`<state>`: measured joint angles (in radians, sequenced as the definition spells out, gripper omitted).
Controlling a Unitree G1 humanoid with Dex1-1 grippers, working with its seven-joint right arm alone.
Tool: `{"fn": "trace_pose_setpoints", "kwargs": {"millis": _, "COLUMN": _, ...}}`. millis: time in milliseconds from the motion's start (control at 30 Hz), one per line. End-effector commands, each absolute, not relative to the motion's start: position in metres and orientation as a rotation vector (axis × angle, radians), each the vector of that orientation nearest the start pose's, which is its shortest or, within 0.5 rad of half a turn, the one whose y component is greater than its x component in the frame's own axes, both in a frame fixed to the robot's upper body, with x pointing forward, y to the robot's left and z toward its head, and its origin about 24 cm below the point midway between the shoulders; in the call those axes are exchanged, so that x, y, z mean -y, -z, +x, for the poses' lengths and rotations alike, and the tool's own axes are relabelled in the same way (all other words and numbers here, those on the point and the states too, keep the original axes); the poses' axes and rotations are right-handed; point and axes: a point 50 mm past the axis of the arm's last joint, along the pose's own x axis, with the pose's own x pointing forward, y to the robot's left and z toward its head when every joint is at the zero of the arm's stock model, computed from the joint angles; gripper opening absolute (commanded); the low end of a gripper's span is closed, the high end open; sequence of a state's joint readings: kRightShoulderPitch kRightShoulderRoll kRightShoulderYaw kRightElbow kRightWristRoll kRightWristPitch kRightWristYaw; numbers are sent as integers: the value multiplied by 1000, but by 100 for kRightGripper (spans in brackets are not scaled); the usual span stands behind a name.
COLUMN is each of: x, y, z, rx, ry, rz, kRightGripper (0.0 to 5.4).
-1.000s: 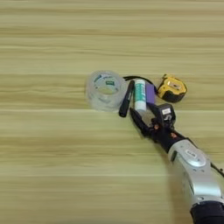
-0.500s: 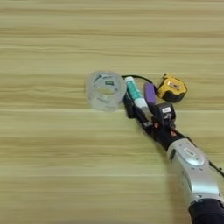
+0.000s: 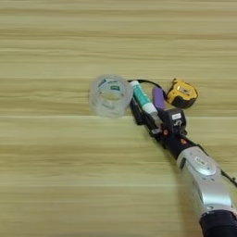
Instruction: Move the objects on the table
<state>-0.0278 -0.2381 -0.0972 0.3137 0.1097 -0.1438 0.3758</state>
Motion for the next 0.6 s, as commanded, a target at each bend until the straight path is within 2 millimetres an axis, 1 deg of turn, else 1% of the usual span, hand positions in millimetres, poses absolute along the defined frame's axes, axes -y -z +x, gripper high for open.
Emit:
{"fn": "trace_pose_setpoints", "kwargs": {"millis": 33, "x": 217, "y": -32, "z": 259, "rx": -24, "ry": -221, "rz": -140, "kRightGripper": 171}}
{"fn": "trace_pose_setpoints", "kwargs": {"millis": 133, "x": 222, "y": -41, "z": 261, "rx": 9, "ry": -203, "rz": -148, "kRightGripper": 171}}
{"fn": "trace_pose_setpoints", "kwargs": {"millis": 433, "x": 237, "y": -61, "z": 264, "rx": 72, "ry": -146, "rz": -163, "kRightGripper": 171}}
{"fn": "trace_pose_setpoints", "kwargs": {"millis": 533, "x": 252, "y": -72, "z": 265, "rx": 102, "ry": -93, "rz": -177, "kRightGripper": 171}}
{"fn": "trace_pose_setpoints", "kwargs": {"millis": 600, "x": 263, "y": -75, "z": 265, "rx": 107, "ry": -54, "rz": -187, "kRightGripper": 171}}
